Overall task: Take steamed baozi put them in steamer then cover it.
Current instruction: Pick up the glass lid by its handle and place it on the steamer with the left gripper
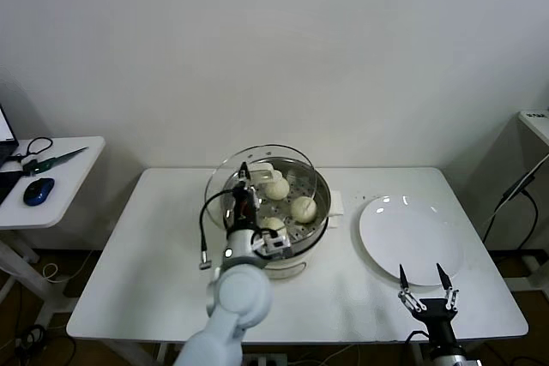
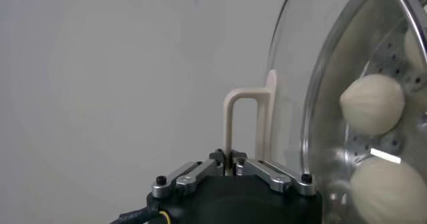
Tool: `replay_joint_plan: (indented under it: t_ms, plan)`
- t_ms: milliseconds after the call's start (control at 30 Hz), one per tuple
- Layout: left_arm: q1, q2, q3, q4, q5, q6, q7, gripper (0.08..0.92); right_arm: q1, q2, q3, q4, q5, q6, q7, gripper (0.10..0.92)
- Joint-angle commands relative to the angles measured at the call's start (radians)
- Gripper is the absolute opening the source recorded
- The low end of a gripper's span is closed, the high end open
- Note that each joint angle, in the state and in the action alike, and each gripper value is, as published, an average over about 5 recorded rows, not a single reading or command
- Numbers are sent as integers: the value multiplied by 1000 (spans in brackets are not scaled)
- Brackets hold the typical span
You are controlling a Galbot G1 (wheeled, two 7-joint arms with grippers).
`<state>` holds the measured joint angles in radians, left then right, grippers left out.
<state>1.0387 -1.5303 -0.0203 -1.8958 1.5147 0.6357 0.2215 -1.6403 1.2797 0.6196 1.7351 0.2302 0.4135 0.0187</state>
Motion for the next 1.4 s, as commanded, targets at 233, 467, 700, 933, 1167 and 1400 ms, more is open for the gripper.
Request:
replay_joint_plan:
  t_ms: [233, 467, 700, 933, 1167, 1400]
  plan:
    - [-8, -128, 69, 159, 164, 35, -20, 148, 3, 14, -1, -15, -3, 17, 3, 823]
    - [-30, -128, 66, 184, 145, 53, -23, 148, 2, 19, -7, -15, -7, 19, 6, 823]
    - [-48, -128, 54, 213, 144, 53, -29, 148, 0, 19, -4, -15, -6, 23, 8, 823]
    - [-71, -128, 64, 223, 133, 60, -28, 148, -2, 20, -1, -18, -6, 26, 10, 823]
    - [-73, -128, 64, 233, 124, 63, -33, 148, 0, 23, -4, -22, -7, 28, 12, 823]
    - [-66, -128, 55, 240, 122, 59, -45, 148, 2, 23, -3, -19, -8, 29, 14, 823]
